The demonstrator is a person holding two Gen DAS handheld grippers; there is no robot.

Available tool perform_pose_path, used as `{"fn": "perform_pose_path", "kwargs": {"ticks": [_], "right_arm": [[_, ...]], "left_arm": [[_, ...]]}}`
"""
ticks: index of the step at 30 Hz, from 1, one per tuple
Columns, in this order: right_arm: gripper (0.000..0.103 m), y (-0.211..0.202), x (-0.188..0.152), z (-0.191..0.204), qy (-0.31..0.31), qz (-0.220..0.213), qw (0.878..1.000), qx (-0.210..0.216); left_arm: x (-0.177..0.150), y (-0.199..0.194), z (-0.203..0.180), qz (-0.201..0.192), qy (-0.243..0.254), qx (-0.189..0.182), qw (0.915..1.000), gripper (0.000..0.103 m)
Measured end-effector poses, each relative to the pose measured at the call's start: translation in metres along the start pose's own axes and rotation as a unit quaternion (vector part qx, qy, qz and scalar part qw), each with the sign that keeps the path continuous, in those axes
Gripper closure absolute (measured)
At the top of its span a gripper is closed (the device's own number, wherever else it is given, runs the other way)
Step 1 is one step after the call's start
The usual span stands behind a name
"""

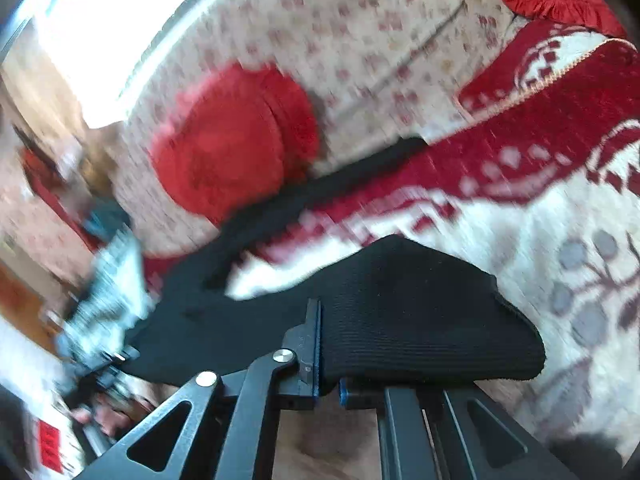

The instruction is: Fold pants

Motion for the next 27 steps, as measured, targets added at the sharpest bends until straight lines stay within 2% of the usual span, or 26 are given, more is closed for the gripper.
{"fn": "perform_pose_path", "kwargs": {"ticks": [2, 3, 5, 9, 11, 13, 15, 18, 21, 23, 24, 27], "right_arm": [[0.094, 0.012, -0.01, -0.014, -0.007, 0.029, 0.998, -0.049], [0.09, 0.011, -0.01, -0.019, -0.003, 0.029, 0.998, -0.053], [0.084, -0.001, -0.002, -0.034, 0.013, 0.003, 0.998, -0.069], [0.081, -0.028, 0.017, -0.064, 0.011, -0.041, 0.988, -0.151], [0.081, -0.039, 0.024, -0.07, 0.015, -0.049, 0.985, -0.163], [0.081, -0.047, 0.034, -0.065, 0.008, -0.063, 0.983, -0.17], [0.081, -0.047, 0.041, -0.047, -0.003, -0.072, 0.989, -0.133], [0.08, -0.02, 0.036, -0.007, -0.026, -0.041, 0.998, -0.043], [0.08, 0.021, 0.019, 0.023, -0.052, 0.004, 0.999, 0.001], [0.08, 0.053, 0.002, 0.033, -0.073, 0.055, 0.996, 0.013], [0.076, 0.063, -0.004, 0.034, -0.088, 0.07, 0.994, 0.001], [0.07, 0.062, 0.007, 0.051, -0.135, 0.056, 0.989, -0.002]], "left_arm": [[-0.006, 0.009, 0.008, 0.015, -0.003, 0.012, 0.9998, 0.088], [-0.007, 0.008, 0.012, 0.013, -0.006, 0.016, 0.9998, 0.084], [-0.005, 0.0, 0.016, 0.005, -0.006, 0.018, 0.9998, 0.08], [0.005, -0.022, 0.017, -0.028, 0.029, 0.049, 0.998, 0.08], [0.009, -0.034, 0.018, -0.047, 0.041, 0.065, 0.996, 0.08], [0.013, -0.046, 0.015, -0.061, 0.049, 0.063, 0.9949, 0.08], [0.016, -0.053, 0.01, -0.072, 0.057, 0.062, 0.9939, 0.08], [0.019, -0.056, -0.006, -0.078, 0.073, 0.055, 0.9928, 0.075], [0.016, -0.048, -0.021, -0.072, 0.084, 0.043, 0.9929, 0.051], [0.012, -0.035, -0.029, -0.063, 0.088, 0.036, 0.9935, 0.049], [0.009, -0.024, -0.033, -0.054, 0.091, 0.032, 0.9939, 0.049], [0.001, 0.006, -0.038, -0.019, 0.109, 0.04, 0.993, 0.049]]}}
Point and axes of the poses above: each gripper's, at about its wrist camera, not at the fingertips, and y roughly the way its jaws point, z to its left, x to its top, the point moved 3 cm from there along y, roughly the way its jaws point, and after that the axes turned 10 degrees about -z, right-handed, at the moved point
